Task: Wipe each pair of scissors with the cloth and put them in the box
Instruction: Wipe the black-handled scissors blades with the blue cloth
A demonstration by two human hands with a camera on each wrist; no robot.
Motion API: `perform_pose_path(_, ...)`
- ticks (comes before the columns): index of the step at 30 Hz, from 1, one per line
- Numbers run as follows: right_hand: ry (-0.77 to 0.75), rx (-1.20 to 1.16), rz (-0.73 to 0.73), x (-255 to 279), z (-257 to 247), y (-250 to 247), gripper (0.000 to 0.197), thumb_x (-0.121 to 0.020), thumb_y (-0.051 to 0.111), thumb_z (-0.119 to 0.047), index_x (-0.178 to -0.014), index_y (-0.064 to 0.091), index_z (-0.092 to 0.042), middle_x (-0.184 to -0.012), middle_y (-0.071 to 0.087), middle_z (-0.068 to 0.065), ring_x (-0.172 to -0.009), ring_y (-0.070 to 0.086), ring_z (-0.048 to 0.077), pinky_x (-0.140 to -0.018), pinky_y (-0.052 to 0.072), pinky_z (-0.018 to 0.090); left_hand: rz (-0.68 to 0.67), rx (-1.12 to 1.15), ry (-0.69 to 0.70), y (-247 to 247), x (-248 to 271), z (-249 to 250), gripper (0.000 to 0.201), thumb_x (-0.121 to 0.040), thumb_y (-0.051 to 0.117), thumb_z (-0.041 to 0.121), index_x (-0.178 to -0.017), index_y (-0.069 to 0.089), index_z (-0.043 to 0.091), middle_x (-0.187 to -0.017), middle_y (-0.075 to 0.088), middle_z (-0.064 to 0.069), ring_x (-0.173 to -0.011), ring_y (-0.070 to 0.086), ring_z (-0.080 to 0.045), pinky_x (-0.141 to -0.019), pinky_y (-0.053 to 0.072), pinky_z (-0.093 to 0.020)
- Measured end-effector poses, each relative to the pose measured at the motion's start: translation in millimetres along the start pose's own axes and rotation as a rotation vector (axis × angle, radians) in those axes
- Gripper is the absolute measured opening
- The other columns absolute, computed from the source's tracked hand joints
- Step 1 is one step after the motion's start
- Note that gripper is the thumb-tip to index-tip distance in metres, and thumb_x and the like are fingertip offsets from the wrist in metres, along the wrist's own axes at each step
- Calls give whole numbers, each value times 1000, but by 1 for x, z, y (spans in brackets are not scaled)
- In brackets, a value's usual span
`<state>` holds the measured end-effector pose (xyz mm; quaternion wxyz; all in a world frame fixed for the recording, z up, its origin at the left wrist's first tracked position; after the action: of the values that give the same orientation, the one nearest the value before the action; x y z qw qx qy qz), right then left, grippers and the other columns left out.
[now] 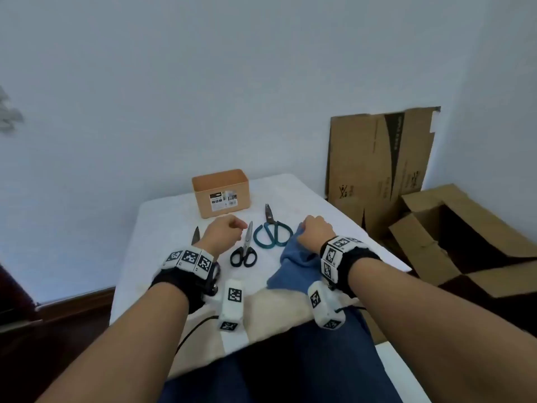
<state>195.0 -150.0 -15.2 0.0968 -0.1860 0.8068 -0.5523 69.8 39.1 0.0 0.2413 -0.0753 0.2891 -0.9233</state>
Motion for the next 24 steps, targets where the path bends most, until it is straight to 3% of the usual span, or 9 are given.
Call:
perform_pose_path(2, 52, 132, -38, -1, 5, 5, 48, -94, 54, -32, -135, 40, -9, -137, 44, 15, -128, 44, 35, -108, 38, 47, 14, -57, -45, 0, -8, -10, 23, -94, 48, 2, -105, 65, 14, -113, 64, -8, -106, 61, -25, -95, 50, -37)
perform_pose_path(4, 65, 195, -61, -1, 7, 4, 51, -93, 58, -26, -136, 39, -8, -136, 45, 14, -129, 44, 33, -108, 38, 44, -17, -204, -101, 3, -11, -20, 26, -94, 50, 5, -116, 62, 11, -121, 61, -9, -116, 57, -28, -100, 47, -35)
perform_pose_path(7, 74, 142, -95, -10, 10, 9, 33, -87, 64, -16, -117, 54, -9, -122, 58, 14, -115, 57, 32, -101, 45, 45, -91, -430, -149, 14, -18, -34, 30, -97, 54, 14, -126, 55, 8, -129, 58, -11, -121, 53, -27, -94, 41, -30)
perform_pose_path(9, 53, 62, -57, -15, 11, 9, 11, -90, 57, -15, -99, 58, -11, -110, 62, 14, -103, 60, 32, -96, 47, 43, -134, -525, -152, 20, -21, -36, 26, -97, 58, 24, -117, 57, 8, -117, 62, -10, -110, 56, -26, -83, 40, -28)
perform_pose_path(13, -46, -112, 216, -23, 2, -15, 23, -93, 52, -25, -110, 55, -10, -113, 59, 13, -106, 55, 34, -89, 47, 42, -183, -615, -152, 31, -34, -41, 36, -91, 64, 43, -77, 63, 10, -80, 67, -7, -76, 59, -22, -66, 42, -28)
perform_pose_path(15, -23, -198, 258, -26, -1, -24, 28, -92, 52, -34, -111, 56, -13, -113, 54, 11, -106, 52, 33, -89, 46, 45, -207, -616, -170, 34, -37, -43, 40, -89, 67, 44, -68, 59, 12, -75, 67, -7, -71, 57, -20, -62, 41, -27)
perform_pose_path(18, -27, -435, 198, -34, -4, -25, 21, -89, 53, -32, -93, 60, -13, -100, 63, 8, -93, 59, 28, -78, 48, 35, -270, -584, -211, 34, -38, -42, 38, -89, 69, 44, -71, 62, 11, -72, 69, -5, -67, 57, -17, -60, 41, -25)
perform_pose_path(21, -7, -478, 126, -37, 0, -18, 24, -87, 57, -16, -67, 44, -17, -73, 53, 1, -79, 52, 23, -62, 38, 28, -305, -540, -267, 31, -35, -41, 33, -87, 70, 44, -78, 66, 13, -64, 67, 3, -63, 56, -14, -60, 41, -24)
perform_pose_path(24, -9, -506, 54, -40, 1, -11, 21, -81, 67, -15, -89, 48, -17, -89, 52, 2, -86, 49, 22, -65, 39, 29, -296, -375, -317, 29, -33, -44, 23, -88, 71, 31, -84, 66, 8, -72, 68, -4, -68, 59, -20, -69, 48, -28)
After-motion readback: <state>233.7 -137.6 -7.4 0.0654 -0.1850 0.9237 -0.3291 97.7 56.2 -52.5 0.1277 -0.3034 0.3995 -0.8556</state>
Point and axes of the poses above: each hand's wrist, its own x-axis away from the middle knuckle, its own y-axis out of the palm, z = x × y, the point moved 8 cm from there along -x, towards the middle knuckle
